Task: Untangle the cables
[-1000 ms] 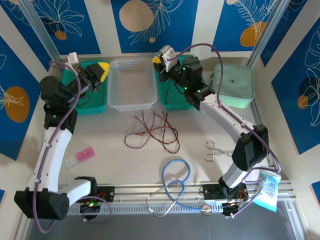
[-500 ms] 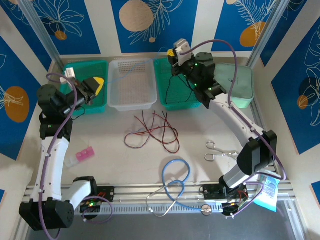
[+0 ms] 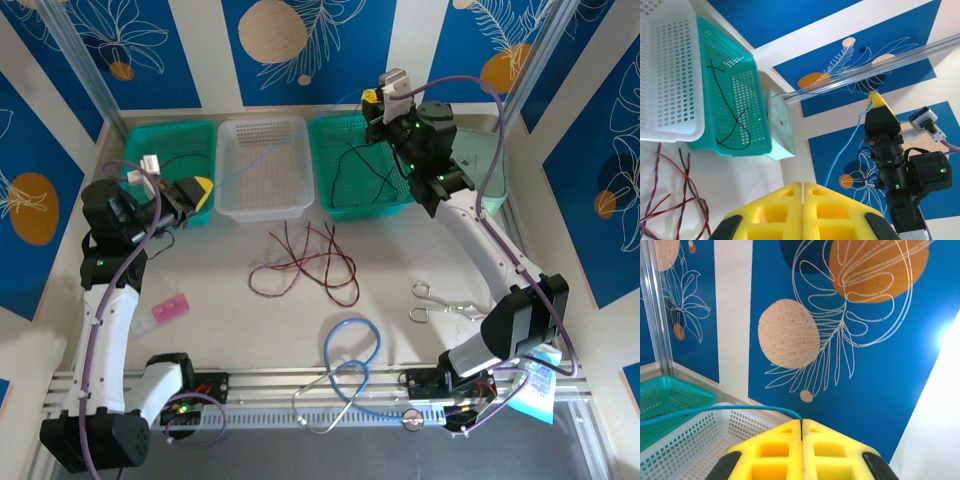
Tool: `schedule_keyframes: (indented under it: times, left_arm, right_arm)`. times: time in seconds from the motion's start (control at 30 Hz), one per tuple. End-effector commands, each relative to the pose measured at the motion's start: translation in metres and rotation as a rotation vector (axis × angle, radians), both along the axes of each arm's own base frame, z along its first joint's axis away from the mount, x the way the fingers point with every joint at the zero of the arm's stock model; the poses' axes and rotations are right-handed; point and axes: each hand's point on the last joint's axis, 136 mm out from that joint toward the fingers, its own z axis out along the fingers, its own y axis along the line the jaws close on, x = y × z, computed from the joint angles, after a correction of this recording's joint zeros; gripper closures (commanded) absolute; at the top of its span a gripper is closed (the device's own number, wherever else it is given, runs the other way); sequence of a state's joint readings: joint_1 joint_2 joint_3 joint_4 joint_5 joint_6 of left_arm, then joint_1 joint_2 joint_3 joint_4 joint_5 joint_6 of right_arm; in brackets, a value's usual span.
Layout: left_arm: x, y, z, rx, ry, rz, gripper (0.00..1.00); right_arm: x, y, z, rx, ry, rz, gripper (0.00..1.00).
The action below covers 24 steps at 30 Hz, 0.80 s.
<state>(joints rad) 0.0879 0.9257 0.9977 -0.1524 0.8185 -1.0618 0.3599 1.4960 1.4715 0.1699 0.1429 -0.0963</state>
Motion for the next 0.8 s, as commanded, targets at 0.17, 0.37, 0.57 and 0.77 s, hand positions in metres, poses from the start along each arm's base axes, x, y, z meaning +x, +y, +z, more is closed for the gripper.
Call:
schedule_keyframes:
  times: [0.17, 0.37, 0.57, 0.77]
  left_arm:
    - [-0.005, 0.009, -0.032, 0.100, 0.046, 0.036, 1.00]
    - [-0.010, -0.014, -0.001, 0.066, -0.076, -0.074, 0.50]
    - [-0.010, 0.000, -0.001, 0.193, -0.093, 0.025, 0.28]
    - [-0.003, 0.004, 0.000, 0.179, -0.098, 0.063, 0.25]
  right_arm:
    - [-0.014, -0.021, 0.028, 0.103, -0.022, 0.002, 1.00]
    - [-0.036, 0.042, 0.038, 0.019, -0.044, 0.194, 1.00]
    - [-0.036, 0.074, 0.046, 0.021, -0.033, 0.267, 1.00]
    - [-0.033, 0.104, 0.050, 0.043, 0.007, 0.318, 1.00]
